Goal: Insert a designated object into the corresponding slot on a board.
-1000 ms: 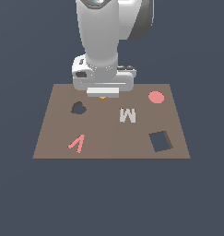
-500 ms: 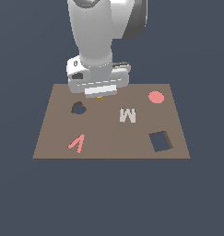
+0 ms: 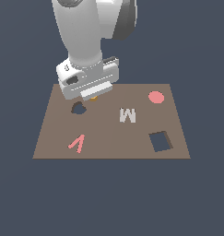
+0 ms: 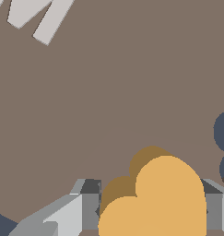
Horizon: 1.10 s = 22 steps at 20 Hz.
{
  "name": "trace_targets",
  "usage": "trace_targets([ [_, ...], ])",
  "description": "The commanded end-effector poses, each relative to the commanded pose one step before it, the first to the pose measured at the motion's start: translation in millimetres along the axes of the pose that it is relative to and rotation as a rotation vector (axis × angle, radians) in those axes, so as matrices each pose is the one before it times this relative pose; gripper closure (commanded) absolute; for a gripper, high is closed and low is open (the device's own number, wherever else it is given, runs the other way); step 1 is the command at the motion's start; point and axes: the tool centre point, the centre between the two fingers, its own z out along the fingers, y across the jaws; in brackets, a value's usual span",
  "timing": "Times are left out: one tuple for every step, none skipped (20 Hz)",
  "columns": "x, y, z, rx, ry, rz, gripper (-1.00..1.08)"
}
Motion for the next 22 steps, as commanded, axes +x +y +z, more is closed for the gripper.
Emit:
trace_targets([
  [-1.22, 7.99, -0.87, -0.00043, 0.00037, -0.09263, 1.08],
  [-0.53, 3.16, -0.26, -0.00002, 0.00000, -0.03668, 1.08],
  [-0.52, 3.17, -0.26, -0.00002, 0.00000, -0.03677, 1.08],
  [-0.52, 3.19, -0.26, -0.00002, 0.00000, -0.03685, 1.08],
  [-0.52, 3.20, -0.26, -0.00002, 0.00000, -0.03696, 1.08],
  [-0.51, 3.21, -0.26, -0.00001, 0.00000, -0.03708, 1.08],
  [-0.50, 3.22, -0.26, -0.00001, 0.00000, -0.03720, 1.08],
  [-0.50, 3.24, -0.26, -0.00001, -0.00001, -0.03733, 1.08],
  [-0.49, 3.25, -0.26, 0.00000, -0.00001, -0.03740, 1.08],
  [-0.47, 3.18, -0.26, 0.00000, -0.00001, -0.03657, 1.08],
  [-0.44, 3.07, -0.25, 0.00001, -0.00001, -0.03533, 1.08],
  [-0.41, 2.96, -0.24, 0.00001, -0.00001, -0.03408, 1.08],
  [-0.39, 2.85, -0.23, 0.00001, -0.00001, -0.03283, 1.08],
  [-0.36, 2.75, -0.22, 0.00002, -0.00001, -0.03155, 1.08],
  [-0.34, 2.64, -0.21, 0.00002, -0.00001, -0.03027, 1.08],
  [-0.31, 2.52, -0.19, 0.00003, -0.00001, -0.02898, 1.08],
  [-0.28, 2.41, -0.18, 0.00003, -0.00001, -0.02766, 1.08],
  [-0.26, 2.30, -0.17, 0.00004, -0.00001, -0.02635, 1.08],
  [-0.23, 2.18, -0.16, 0.00004, -0.00001, -0.02501, 1.08],
  [-0.21, 2.07, -0.15, 0.00004, -0.00001, -0.02367, 1.08],
  [-0.18, 1.95, -0.14, 0.00004, -0.00001, -0.02231, 1.08],
  [-0.16, 1.83, -0.13, 0.00005, -0.00001, -0.02094, 1.08],
])
